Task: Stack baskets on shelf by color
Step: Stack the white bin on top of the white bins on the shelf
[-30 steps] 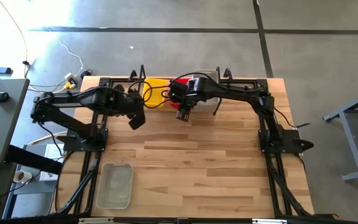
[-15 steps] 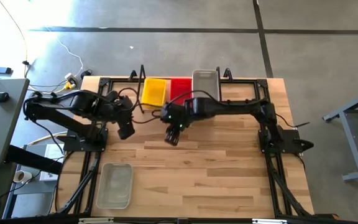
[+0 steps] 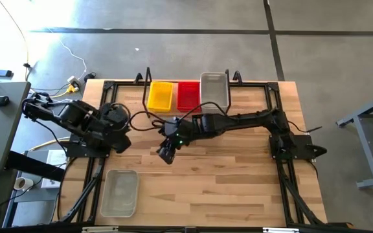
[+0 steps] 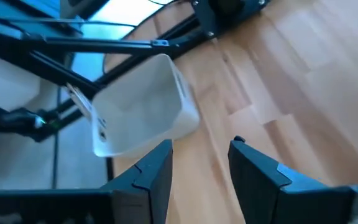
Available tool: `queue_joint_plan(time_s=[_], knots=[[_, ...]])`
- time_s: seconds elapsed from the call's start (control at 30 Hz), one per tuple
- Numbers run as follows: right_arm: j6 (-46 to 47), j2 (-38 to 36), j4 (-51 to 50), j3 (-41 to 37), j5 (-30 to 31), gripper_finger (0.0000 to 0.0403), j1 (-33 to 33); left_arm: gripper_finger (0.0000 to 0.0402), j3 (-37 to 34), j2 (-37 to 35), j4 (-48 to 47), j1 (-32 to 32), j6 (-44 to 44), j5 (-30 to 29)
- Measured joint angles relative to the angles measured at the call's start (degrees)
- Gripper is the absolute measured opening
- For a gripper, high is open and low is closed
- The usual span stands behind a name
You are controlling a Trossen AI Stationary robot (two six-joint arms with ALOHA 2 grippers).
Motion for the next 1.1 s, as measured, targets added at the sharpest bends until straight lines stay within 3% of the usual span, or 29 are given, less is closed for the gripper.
queue_joint_plan(time_s=[0.1, 0.43, 0.63, 0.87, 1.1], knots=[[3.5, 0.7, 2.0, 0.0, 0.1, 0.0142, 1.3, 0.0048, 0.0, -0.3, -3.6, -1.6, -6.9, -1.4], [4.1, 1.3, 7.1, 0.0, 3.9, 0.0142, 7.1, 0.0048, 0.0, -3.7, -3.5, -2.4, -10.8, -5.7], [9.8, 1.3, 10.8, 0.0, 9.9, 0.0142, 9.3, 0.0048, 0.0, -6.2, -3.5, -2.4, -10.5, -7.0], [13.8, 1.8, 16.5, 0.0, 15.4, 0.0142, 10.1, 0.0048, 0.0, -8.5, -3.5, -2.3, -7.7, -13.1], [13.2, 3.7, 23.6, 0.0, 15.7, 0.0142, 9.5, 0.0048, 0.0, -9.6, -3.5, -2.2, -4.3, -11.1]])
